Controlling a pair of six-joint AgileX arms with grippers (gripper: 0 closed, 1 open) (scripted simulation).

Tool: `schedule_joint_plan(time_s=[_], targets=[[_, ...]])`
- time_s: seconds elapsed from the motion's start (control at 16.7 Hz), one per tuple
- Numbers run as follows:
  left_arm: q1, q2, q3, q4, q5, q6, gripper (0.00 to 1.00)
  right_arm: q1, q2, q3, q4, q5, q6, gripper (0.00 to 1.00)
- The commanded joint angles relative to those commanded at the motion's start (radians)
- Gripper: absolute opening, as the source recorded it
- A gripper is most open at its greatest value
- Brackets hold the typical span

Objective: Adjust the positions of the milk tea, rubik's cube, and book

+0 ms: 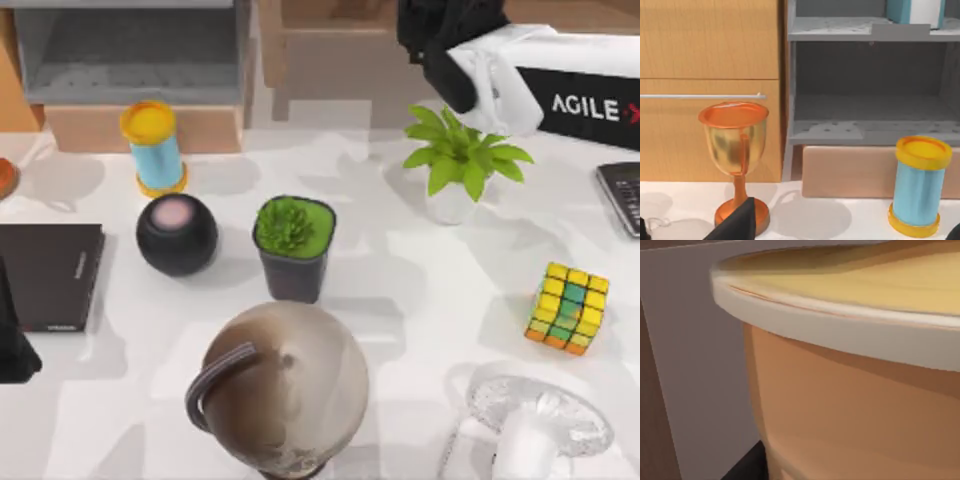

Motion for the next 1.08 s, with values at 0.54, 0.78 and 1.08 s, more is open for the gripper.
schedule_joint_plan(time_s=[0.54,0.78,1.08], targets=[[0.0,0.0,0.0,0.0,0.0,0.0,1.0,0.118,-0.121,-0.257,0.004,0.024,-0.032,0.0],[0.0,0.0,0.0,0.0,0.0,0.0,1.0,0.113,-0.116,-0.255,0.006,0.022,-0.029,0.0],[0.0,0.0,0.0,0.0,0.0,0.0,1.0,0.03,-0.176,-0.35,0.137,-0.107,-0.007,0.0]])
